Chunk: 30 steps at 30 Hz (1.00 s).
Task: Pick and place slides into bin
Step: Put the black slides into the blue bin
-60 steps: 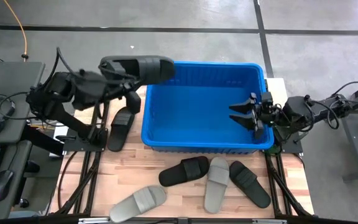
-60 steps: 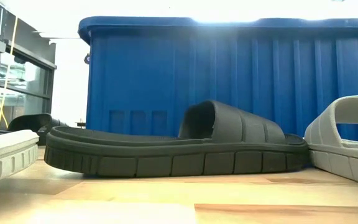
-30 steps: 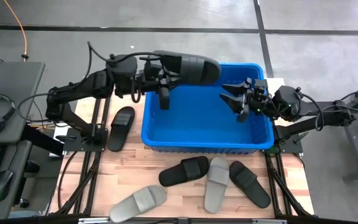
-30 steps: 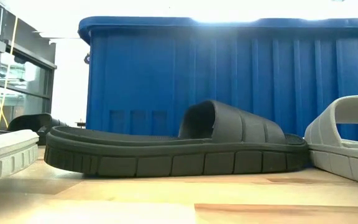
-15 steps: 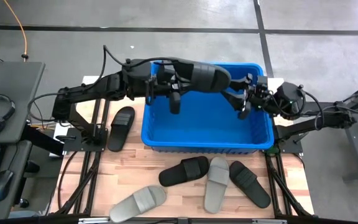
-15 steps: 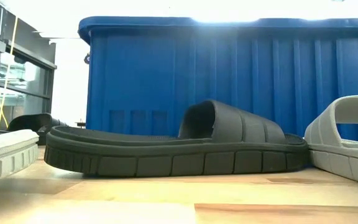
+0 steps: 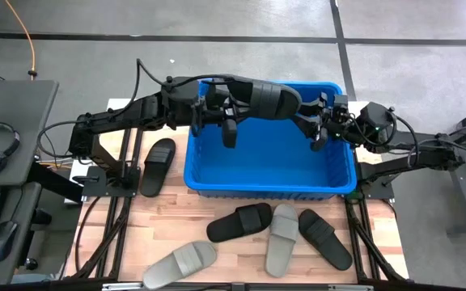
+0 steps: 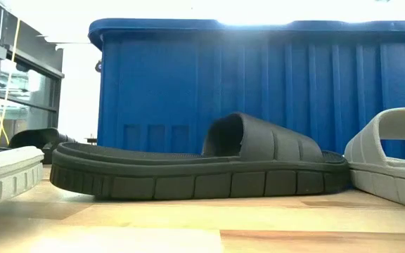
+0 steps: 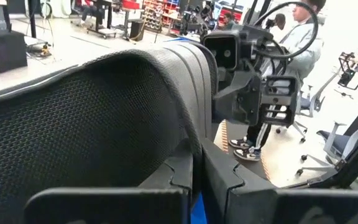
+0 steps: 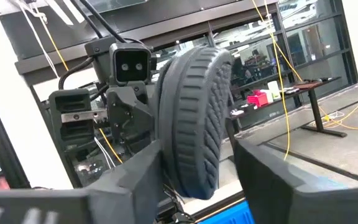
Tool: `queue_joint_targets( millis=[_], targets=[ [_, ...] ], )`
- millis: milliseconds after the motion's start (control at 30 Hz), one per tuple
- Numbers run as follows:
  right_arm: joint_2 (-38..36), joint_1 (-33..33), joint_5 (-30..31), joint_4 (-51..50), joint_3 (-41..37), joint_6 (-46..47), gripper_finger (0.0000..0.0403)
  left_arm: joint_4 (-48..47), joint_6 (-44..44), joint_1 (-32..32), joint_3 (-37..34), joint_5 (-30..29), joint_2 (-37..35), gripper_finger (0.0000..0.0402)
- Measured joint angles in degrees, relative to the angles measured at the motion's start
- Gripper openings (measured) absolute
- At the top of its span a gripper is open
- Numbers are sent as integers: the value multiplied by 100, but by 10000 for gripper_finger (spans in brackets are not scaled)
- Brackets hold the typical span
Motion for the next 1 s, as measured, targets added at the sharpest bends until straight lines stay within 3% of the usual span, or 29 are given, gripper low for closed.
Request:
queue_joint_targets(
  millis=[233, 400, 667, 1000],
  targets=[
    [-7, -14, 20, 0, 0, 0, 75, -42, 6, 4, -4, 38, 58, 16],
    [-4, -14, 130, -2, 0, -4, 31, -47, 99, 2, -4, 5, 58, 18],
    [-98, 1, 537, -101, -7, -276, 14, -240, 198, 2, 11, -273, 76, 19],
    [-718, -1, 1335, -767, -4, -485, 5, -564, 299, 9, 17, -391, -19, 19]
  ],
)
